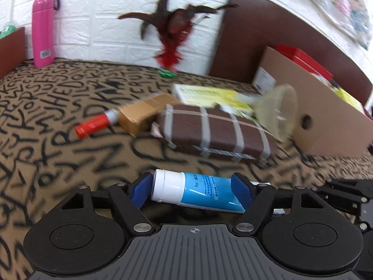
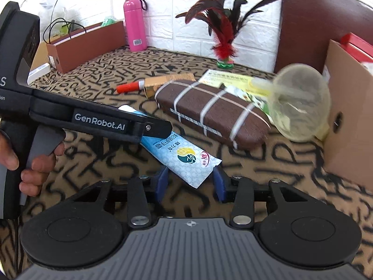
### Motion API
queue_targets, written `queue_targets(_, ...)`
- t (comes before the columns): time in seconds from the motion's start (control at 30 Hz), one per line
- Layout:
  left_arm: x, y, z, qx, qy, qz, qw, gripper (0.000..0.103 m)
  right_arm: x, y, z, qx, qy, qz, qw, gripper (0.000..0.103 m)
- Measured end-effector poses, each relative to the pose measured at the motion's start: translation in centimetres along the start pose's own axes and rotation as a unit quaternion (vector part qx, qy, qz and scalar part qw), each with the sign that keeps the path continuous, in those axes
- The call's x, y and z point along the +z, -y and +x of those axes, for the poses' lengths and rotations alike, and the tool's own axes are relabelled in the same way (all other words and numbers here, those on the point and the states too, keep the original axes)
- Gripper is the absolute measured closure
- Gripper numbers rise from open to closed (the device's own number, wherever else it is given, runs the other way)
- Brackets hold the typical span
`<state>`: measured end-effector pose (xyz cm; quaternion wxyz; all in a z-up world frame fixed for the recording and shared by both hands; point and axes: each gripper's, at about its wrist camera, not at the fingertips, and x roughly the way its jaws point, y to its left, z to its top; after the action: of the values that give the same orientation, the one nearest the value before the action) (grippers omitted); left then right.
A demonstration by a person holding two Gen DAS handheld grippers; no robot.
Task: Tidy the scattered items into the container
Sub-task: 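Grasp the blue-and-white ointment tube with the left tool, then carry the tube into the cardboard box and open the left tool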
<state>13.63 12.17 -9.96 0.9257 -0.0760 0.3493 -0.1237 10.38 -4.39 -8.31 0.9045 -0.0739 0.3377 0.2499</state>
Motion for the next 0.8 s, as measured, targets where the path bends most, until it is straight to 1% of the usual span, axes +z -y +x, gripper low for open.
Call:
queue_targets(0.13,-2.3,2.7,-1.3,-0.032,-0.007,-0.001,0.9995,0.021,-2.1,1.2,-2.8,-0.004,-0.007,0.002,1.000,0.056)
queue_targets(0.23,-3.8,4.9,-2.2,-0.063,-0.013,-0.005,0.9979,0.021,-4.0,2.1,-5.3,-0.012,-0.011,0.002,1.000,0.056)
queue_targets(0.3,-4.6,6.3,-2.4,-0.076,-0.016,0.008,0.9970,0.019,-5.2,2.5,-6.9,-0.022,-0.011,0.001,1.000,0.055)
queue_targets(0.33,-4.8,6.9,-2.4,-0.080,-0.017,0.018,0.9965,0.016,-5.8,2.7,-7.6,-0.026,-0.011,0.004,1.000,0.055)
queue_targets(0.37,-5.0,7.3,-2.4,-0.081,-0.017,0.027,0.9962,0.013,-6.2,3.0,-8.2,-0.026,-0.010,0.008,1.000,0.054)
queue_targets(0.43,-5.0,7.9,-2.2,-0.076,-0.021,0.037,0.9962,0.012,-6.8,3.3,-8.9,-0.020,-0.007,0.014,1.000,0.054)
queue_targets(0.53,-4.7,8.0,-2.1,-0.076,-0.029,0.034,0.9961,0.012,-6.8,3.3,-8.7,-0.021,-0.002,0.015,1.000,0.050)
queue_targets(0.6,-4.6,7.9,-2.0,-0.078,-0.032,0.034,0.9959,0.013,-6.6,3.2,-8.2,-0.021,0.003,0.020,1.000,0.044)
queue_targets(0.63,-4.6,7.9,-2.0,-0.074,-0.033,0.036,0.9961,0.016,-6.5,3.3,-7.8,-0.022,0.007,0.022,0.999,0.043)
queue_targets(0.73,-4.5,8.1,-2.2,-0.061,-0.036,0.038,0.9968,0.018,-6.3,3.6,-7.5,-0.023,0.010,0.027,0.999,0.042)
queue_targets(0.8,-4.3,8.3,-2.3,-0.057,-0.040,0.034,0.9970,0.021,-6.4,3.5,-7.7,-0.025,0.009,0.020,0.999,0.044)
